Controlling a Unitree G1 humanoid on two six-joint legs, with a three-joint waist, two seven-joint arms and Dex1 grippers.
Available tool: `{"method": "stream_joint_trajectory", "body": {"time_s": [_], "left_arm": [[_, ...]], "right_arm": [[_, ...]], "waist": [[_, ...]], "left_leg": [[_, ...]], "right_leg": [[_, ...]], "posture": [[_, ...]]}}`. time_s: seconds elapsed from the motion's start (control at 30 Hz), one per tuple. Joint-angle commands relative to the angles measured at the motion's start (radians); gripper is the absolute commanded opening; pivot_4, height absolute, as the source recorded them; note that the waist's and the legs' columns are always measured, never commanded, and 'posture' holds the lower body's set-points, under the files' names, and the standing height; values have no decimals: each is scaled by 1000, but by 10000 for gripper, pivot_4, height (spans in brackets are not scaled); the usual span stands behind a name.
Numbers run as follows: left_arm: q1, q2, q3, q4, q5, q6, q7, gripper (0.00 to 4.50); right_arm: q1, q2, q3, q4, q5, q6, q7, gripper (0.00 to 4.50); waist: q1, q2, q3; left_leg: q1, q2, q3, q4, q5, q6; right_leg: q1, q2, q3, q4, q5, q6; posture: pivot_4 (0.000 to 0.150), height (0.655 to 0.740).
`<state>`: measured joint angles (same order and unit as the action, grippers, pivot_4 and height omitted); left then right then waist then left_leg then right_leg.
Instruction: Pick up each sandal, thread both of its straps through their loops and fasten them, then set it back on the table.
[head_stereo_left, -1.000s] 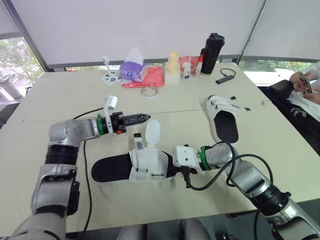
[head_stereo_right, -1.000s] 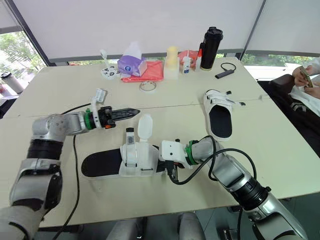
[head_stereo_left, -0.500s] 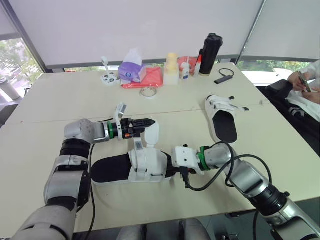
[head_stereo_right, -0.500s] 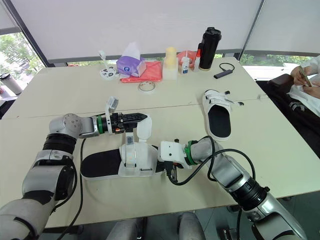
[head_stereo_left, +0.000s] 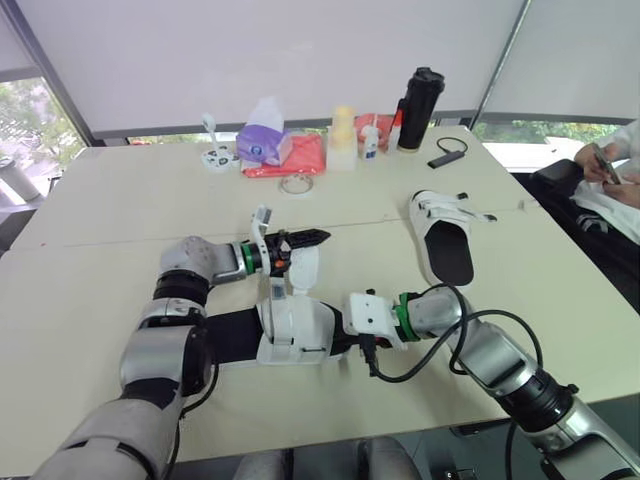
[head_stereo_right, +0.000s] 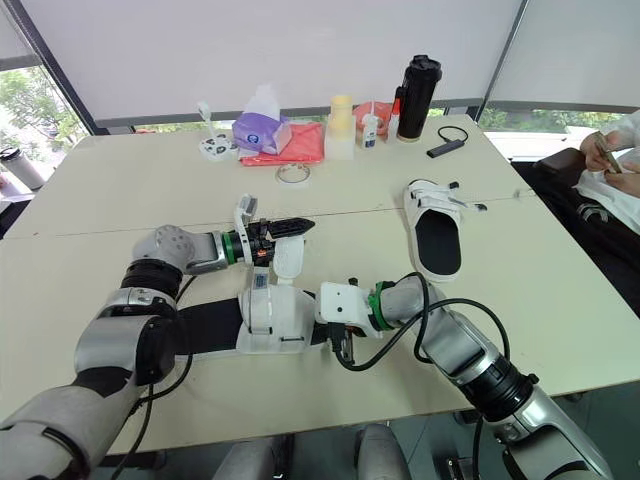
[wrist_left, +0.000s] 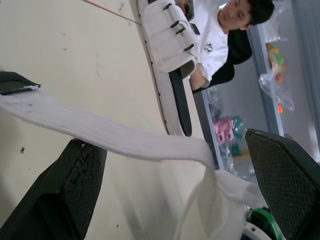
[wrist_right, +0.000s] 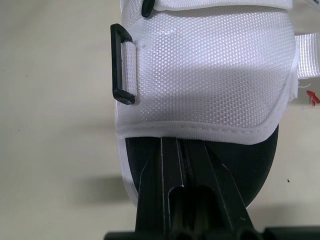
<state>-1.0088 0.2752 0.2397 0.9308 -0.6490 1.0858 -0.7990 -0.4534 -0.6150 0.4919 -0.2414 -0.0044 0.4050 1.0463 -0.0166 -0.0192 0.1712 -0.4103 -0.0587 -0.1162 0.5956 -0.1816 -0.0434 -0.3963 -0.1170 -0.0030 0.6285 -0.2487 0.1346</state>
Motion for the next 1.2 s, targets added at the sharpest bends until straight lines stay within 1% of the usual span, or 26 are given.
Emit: {"method": "stream_joint_trajectory", "body": {"time_s": [0.03, 0.33, 0.43, 0.57, 0.63, 0.67, 0.9, 0.93, 0.97, 1.0, 1.03, 1.07, 1.13, 1.17, 1.2], "left_arm": [[-41, 1, 42, 10, -1, -24, 8, 44312], [-52, -5, 69, 44, 13, -56, 28, 44312], [-54, -2, 85, 55, 13, -63, 44, 36062], [-51, 7, 115, 80, 16, -93, 67, 16160], [-53, 8, 120, 89, 19, -100, 65, 4938], [-54, 8, 120, 92, 21, -103, 63, 509], [-60, 9, 131, 93, 24, -113, 43, 139], [-56, 10, 117, 67, 29, -126, 20, 139], [-21, 20, 54, -61, 35, -156, -76, 139], [5, 27, 6, -156, 40, -178, -148, 139], [49, 36, -45, -292, 39, -210, -219, 139], [79, 42, -75, -380, 37, -229, -260, 139], [174, 72, -179, -545, 107, -378, -343, 139], [208, 82, -209, -591, 129, -429, -368, 139], [240, 92, -231, -637, 144, -475, -388, 139]], "right_arm": [[24, -18, 28, 62, -62, 30, -21, 0], [19, -13, 30, 67, -66, 28, -23, 0], [20, -12, 33, 67, -70, 26, -25, 0], [17, -8, 33, 71, -72, 23, -24, 0], [16, -8, 34, 74, -76, 20, -23, 0], [16, -8, 34, 74, -76, 19, -22, 0], [15, -8, 33, 76, -76, 18, -22, 0], [15, -8, 33, 76, -76, 18, -22, 0], [16, -9, 33, 74, -77, 19, -22, 0], [17, -10, 33, 73, -77, 20, -22, 0], [18, -12, 33, 71, -77, 20, -22, 0], [19, -12, 33, 70, -78, 20, -22, 0], [20, -12, 32, 70, -77, 21, -22, 0], [21, -13, 32, 69, -77, 20, -21, 0], [21, -13, 33, 70, -77, 19, -21, 0]], "waist": [[1, 0, 0], [1, 0, 0], [1, 0, 0], [0, 0, 0], [0, 0, 0], [0, 0, 0], [0, 0, 0], [0, 0, 0], [-1, 0, 0], [-2, -1, 1], [-2, -1, 1], [-3, -1, 1], [-1, -1, 1], [-1, 0, 0], [1, 0, 0]], "left_leg": [[0, 0, 0, 0, 0, 0], [0, 0, 0, 0, 0, 0], [0, 0, 0, 0, 0, 0], [0, 0, 0, 0, 0, 0], [0, 0, 0, 0, 0, 0], [0, 0, 0, 0, 0, 0], [0, 0, 0, 0, 0, 0], [0, 0, 0, 0, 0, 0], [0, 0, 0, 0, 0, 0], [0, 0, 0, 0, -1, -1], [0, 1, 0, 0, -1, -2], [0, 1, 0, -1, -1, -2], [0, 1, 1, -2, -1, -3], [0, 1, 1, -2, -2, -3], [0, 1, 1, -2, -2, -3]], "right_leg": [[0, 0, 0, 0, 0, 0], [0, 0, 0, 0, 0, 0], [0, 0, 0, 0, 0, 0], [0, 0, 0, 0, 0, 0], [0, 0, 0, 0, 0, 0], [0, 0, 0, 0, 0, 0], [0, 0, 0, 0, 0, 0], [0, 0, 0, 0, 0, 0], [0, 0, 0, 0, 0, 0], [0, 0, 0, 0, 0, 0], [0, 0, 0, 0, 0, 0], [0, 0, 0, 0, 1, -1], [0, 0, 0, -1, 3, -5], [0, 0, 0, -1, 2, -5], [0, 0, 0, -2, 1, -9]], "posture": [[1500, 7400], [1500, 7400], [1500, 7400], [1500, 7400], [1500, 7400], [1500, 7400], [1500, 7400], [1500, 7400], [1500, 7400], [1500, 7400], [1500, 7400], [1500, 7400], [1500, 7400], [1500, 7400], [1500, 7400]]}}
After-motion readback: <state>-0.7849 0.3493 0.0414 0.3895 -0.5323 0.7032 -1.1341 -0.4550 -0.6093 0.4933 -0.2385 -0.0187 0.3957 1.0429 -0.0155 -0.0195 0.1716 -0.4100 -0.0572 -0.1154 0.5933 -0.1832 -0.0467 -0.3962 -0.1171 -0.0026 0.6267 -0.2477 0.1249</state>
